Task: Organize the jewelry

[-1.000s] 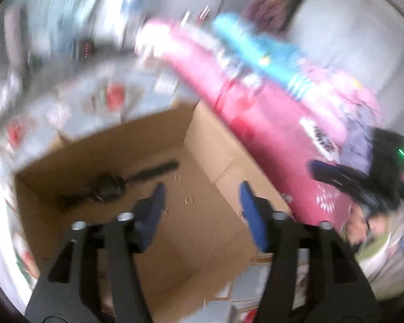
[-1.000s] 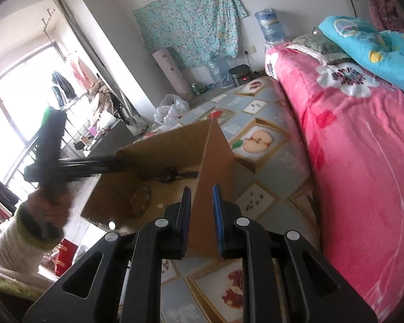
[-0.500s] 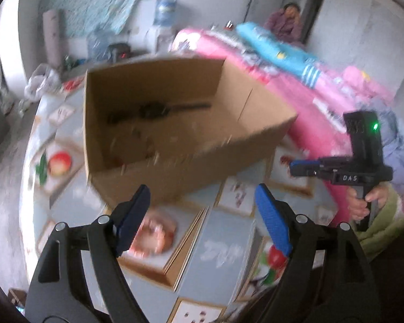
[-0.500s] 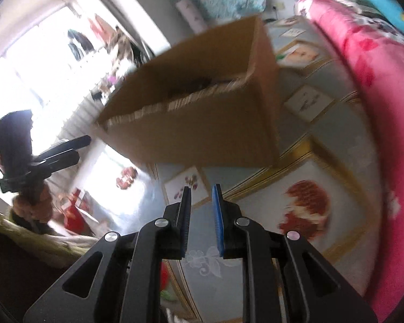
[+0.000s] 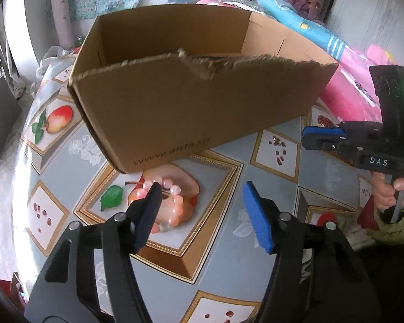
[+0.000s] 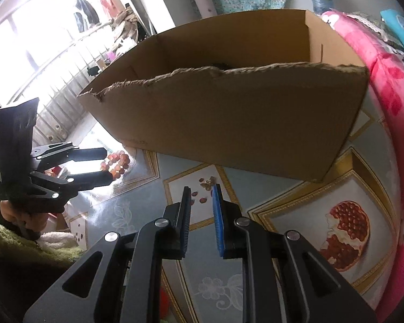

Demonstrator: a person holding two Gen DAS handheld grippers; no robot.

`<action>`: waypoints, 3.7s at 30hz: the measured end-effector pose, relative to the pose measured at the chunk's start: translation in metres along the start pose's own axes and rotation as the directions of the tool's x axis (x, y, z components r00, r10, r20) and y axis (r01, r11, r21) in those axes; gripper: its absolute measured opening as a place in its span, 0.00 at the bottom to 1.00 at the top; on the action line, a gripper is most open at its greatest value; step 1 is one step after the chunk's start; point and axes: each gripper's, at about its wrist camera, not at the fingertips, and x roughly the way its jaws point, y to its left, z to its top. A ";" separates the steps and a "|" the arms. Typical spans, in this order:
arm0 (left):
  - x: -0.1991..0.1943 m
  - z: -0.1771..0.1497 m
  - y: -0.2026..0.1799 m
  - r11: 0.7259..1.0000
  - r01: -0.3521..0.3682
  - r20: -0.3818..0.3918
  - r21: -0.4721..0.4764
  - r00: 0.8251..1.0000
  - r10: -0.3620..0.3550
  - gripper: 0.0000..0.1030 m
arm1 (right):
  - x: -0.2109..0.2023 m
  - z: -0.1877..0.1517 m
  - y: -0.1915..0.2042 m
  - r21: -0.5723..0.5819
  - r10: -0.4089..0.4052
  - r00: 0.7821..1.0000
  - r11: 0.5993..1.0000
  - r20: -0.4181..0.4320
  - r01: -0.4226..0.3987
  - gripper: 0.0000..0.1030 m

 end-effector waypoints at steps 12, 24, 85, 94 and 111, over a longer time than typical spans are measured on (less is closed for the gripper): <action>0.009 -0.020 0.006 0.979 0.191 -0.028 -0.067 0.981 -0.194 0.48 | 0.002 0.008 0.005 -0.020 -0.002 1.000 1.000 -0.012 0.002 0.16; 0.009 -0.014 -0.005 0.986 0.163 0.002 -0.044 0.987 -0.163 0.48 | 0.013 0.008 0.014 -0.117 -0.069 0.998 0.991 -0.011 0.067 0.16; 0.010 -0.022 0.005 0.987 0.151 -0.002 -0.050 0.988 -0.151 0.49 | 0.015 0.004 0.011 -0.150 -0.136 0.990 0.980 -0.046 0.128 0.17; 0.006 -0.024 0.004 0.990 0.129 0.004 -0.056 0.992 -0.129 0.49 | 0.024 0.009 0.012 -0.222 -0.152 0.987 0.966 -0.056 0.136 0.13; 0.000 -0.023 0.004 0.995 0.092 0.030 -0.041 0.995 -0.091 0.49 | 0.012 0.005 -0.038 0.083 0.055 0.998 0.995 -0.027 -0.052 0.05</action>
